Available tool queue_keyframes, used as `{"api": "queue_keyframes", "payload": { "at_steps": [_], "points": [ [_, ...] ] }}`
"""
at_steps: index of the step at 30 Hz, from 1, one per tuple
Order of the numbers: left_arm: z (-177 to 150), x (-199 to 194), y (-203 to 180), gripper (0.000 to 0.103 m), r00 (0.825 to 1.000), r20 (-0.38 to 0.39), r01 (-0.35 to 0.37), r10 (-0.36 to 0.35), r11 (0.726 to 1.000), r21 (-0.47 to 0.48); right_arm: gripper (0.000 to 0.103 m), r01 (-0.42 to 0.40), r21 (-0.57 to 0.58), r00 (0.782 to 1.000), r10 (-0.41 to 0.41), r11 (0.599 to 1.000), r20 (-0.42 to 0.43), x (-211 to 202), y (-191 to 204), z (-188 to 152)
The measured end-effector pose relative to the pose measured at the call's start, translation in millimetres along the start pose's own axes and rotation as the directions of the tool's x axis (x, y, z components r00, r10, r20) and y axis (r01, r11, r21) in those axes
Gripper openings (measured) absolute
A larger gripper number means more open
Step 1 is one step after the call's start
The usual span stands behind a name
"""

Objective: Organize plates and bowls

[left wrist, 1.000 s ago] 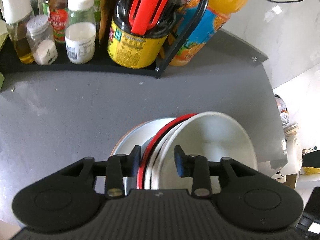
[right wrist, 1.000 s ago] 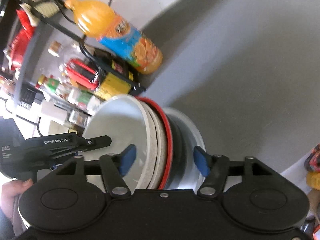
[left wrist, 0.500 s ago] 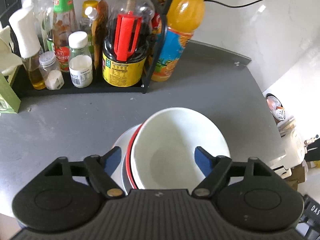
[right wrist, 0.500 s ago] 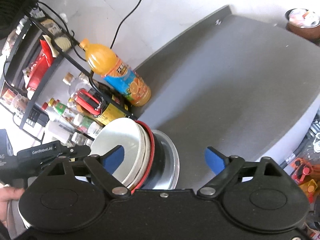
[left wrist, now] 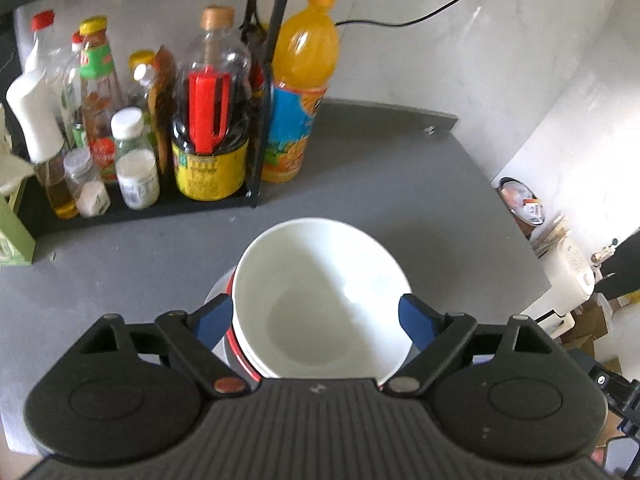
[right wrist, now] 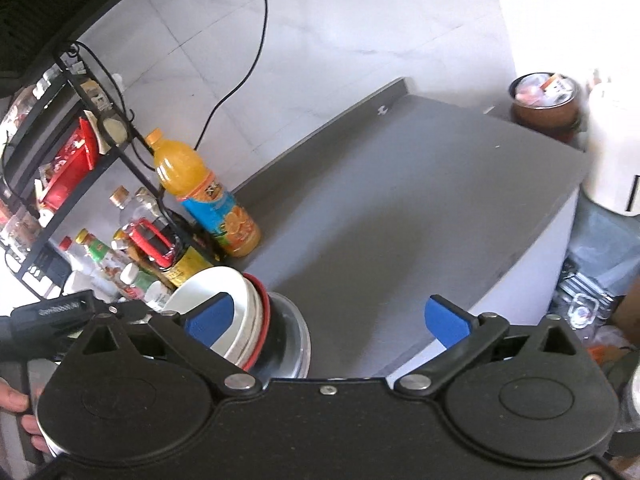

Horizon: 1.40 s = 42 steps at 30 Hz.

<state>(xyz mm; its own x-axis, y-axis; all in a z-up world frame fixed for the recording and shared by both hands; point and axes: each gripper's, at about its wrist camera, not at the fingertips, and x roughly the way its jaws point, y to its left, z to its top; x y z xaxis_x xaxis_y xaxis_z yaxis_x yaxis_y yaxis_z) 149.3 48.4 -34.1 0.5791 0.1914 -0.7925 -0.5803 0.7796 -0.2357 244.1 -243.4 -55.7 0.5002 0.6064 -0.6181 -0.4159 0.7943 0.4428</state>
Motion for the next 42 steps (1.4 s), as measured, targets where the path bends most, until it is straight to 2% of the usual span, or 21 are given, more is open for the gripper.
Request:
{"api": "queue_keyframes", "payload": {
  "at_steps": [3, 5, 10, 15, 20, 29, 34, 42],
  "points": [
    [0.7, -8.9, -0.5, 0.091, 1.0, 0.025, 0.001, -0.002, 0.999, 0.042, 0.103, 0.03, 0.049, 1.0, -0.029, 0.998, -0.005, -7.1, 4.5, -2.2],
    [2.2, -15.6, 1.7, 0.092, 0.999, 0.041, 0.0, -0.003, 0.998, 0.07, 0.103, 0.043, 0.068, 0.999, -0.044, 0.997, 0.021, -16.4, 9.3, -3.9],
    [9.4, -28.5, 14.5, 0.094, 0.998, 0.051, 0.018, -0.024, 0.992, 0.128, 0.103, 0.116, 0.045, 0.991, -0.118, 0.992, 0.066, -30.2, 36.8, -10.8],
    [12.4, -37.8, 31.3, 0.095, 0.998, 0.035, 0.051, -0.058, 0.982, 0.181, 0.103, 0.175, 0.092, 0.979, -0.183, 0.98, 0.088, -39.6, 58.5, -24.7],
    [8.8, -47.5, 42.6, 0.095, 0.996, 0.028, 0.073, -0.083, 0.964, 0.256, 0.103, 0.198, 0.121, 0.97, -0.212, 0.973, 0.117, -54.8, 83.2, -45.5],
    [0.0, -64.3, 53.8, 0.095, 0.989, -0.007, 0.144, -0.15, 0.936, 0.322, 0.103, 0.254, 0.128, 0.954, -0.27, 0.959, 0.129, -73.9, 120.3, -75.3],
    [-8.3, -74.2, 51.8, 0.095, 0.987, -0.008, 0.149, -0.158, 0.909, 0.389, 0.103, 0.321, 0.087, 0.932, -0.331, 0.943, 0.145, -84.3, 142.8, -89.6],
    [-22.9, -84.5, 52.2, 0.095, 0.98, -0.027, 0.187, -0.196, 0.875, 0.446, 0.103, 0.375, 0.073, 0.911, -0.382, 0.924, 0.154, -98.4, 158.3, -106.6]
  ]
}}
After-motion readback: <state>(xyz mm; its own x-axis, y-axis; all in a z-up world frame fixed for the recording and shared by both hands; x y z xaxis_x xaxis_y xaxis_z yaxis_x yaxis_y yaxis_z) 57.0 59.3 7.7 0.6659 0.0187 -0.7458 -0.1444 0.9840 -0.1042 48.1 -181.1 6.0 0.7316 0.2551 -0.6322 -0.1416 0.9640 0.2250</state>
